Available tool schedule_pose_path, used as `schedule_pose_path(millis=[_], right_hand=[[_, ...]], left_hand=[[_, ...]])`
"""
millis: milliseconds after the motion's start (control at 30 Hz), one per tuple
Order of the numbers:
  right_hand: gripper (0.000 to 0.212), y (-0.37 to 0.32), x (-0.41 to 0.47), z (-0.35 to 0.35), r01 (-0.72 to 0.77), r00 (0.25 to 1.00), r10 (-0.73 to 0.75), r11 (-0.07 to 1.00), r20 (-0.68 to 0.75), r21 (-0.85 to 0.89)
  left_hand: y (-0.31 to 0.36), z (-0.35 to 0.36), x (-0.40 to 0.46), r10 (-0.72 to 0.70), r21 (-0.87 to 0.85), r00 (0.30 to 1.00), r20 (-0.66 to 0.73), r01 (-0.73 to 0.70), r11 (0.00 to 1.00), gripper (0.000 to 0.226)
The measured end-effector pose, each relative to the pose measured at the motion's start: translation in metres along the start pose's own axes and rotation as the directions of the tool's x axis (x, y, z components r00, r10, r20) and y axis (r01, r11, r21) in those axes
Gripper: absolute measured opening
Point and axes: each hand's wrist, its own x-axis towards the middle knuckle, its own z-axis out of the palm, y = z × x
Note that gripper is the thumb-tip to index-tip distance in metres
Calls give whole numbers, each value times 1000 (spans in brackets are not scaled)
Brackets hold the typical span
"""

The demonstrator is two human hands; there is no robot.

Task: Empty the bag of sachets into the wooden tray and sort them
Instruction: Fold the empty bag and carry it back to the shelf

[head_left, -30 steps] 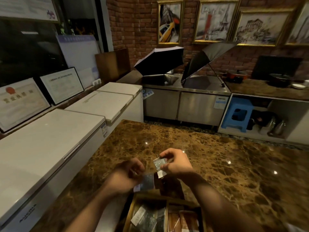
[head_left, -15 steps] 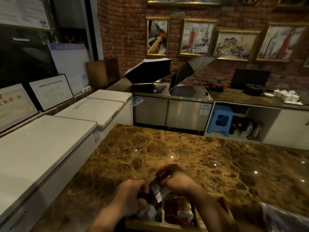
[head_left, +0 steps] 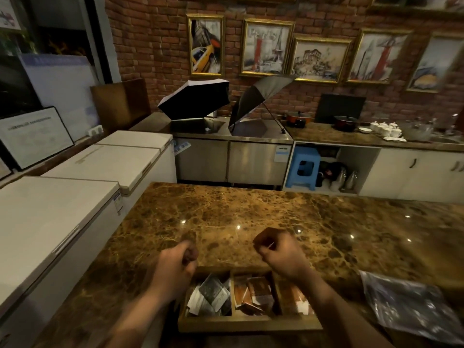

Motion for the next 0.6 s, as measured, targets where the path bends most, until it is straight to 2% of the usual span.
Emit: schedule_pose_path(millis=[67,200,367,467,600], right_hand=[[14,19,-6,-19,-52,995,50,998,-91,-25],[12,57,-23,-56,-144,962,141,990,-232,4],[12,115,-50,-101,-218,905,181,974,-385,-54],[15,143,-66,-135,-277,877,222,958,-426,-70],[18,181,-92,-172,-396,803,300,915,-515,-84]], left_hand=[[9,2,1,10,31,999,38,-11,999,12],[32,17,-2,107,92,986,132,-119,989,16],[72,46,10,65,-17,973,222,-62,998,16],[104,65,23,85,-25,965,246,-81,996,18],[157,95,35,148,-31,941,305,-146,989,16]])
